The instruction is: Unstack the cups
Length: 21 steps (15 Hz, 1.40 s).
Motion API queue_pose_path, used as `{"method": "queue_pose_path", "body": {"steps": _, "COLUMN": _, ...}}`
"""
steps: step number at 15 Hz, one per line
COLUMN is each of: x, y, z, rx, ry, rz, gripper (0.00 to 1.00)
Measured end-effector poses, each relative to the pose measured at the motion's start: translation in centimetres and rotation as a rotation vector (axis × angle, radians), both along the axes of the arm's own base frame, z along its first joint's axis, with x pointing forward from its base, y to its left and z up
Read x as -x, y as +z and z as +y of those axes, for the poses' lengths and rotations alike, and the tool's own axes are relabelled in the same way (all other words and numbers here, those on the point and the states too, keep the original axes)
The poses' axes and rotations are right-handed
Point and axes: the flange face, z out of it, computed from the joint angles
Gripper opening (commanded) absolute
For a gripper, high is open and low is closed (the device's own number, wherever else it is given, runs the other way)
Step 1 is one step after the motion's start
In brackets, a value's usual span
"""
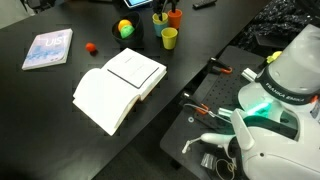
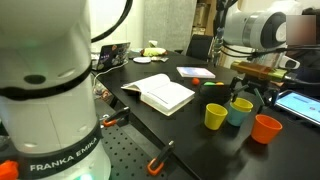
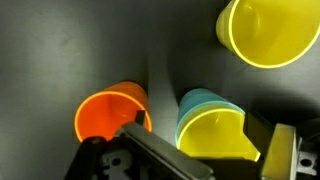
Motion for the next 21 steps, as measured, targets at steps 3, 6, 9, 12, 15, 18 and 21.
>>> {"method": "queue_pose_path", "body": {"steps": 3, "x": -0.1, "y": 0.0, "z": 0.2, "rx": 0.007, "ry": 0.009, "rz": -0.009, "gripper": 1.0}}
{"method": "queue_pose_path", "body": {"steps": 6, "x": -0.3, "y": 0.1, "z": 0.1, "rx": 0.02, "ry": 0.011, "rz": -0.021, "gripper": 1.0}}
{"method": "queue_pose_path", "body": {"steps": 9, "x": -0.5, "y": 0.1, "z": -0.2, "rx": 0.032, "ry": 0.002, "rz": -0.033, "gripper": 1.0}}
{"method": "queue_pose_path", "body": {"steps": 12, "x": -0.6, "y": 0.3, "z": -0.5, "rx": 0.035, "ry": -0.019, "rz": -0.036, "gripper": 1.0}}
{"method": "queue_pose_path", "body": {"steps": 15, "x": -1.1, "y": 0.7, "z": -0.7, "rx": 0.039, "ry": -0.038, "rz": -0.045, "gripper": 1.0}}
{"method": "queue_pose_path", "body": {"steps": 18, "x": -1.8, "y": 1.0, "z": -1.0, "rx": 0.045, "ry": -0.051, "rz": -0.056, "gripper": 1.0}}
{"method": "queue_pose_path", "body": {"steps": 21, "x": -2.1, "y": 0.2, "z": -1.3, "rx": 0.059, "ry": -0.048, "rz": -0.047, "gripper": 1.0}}
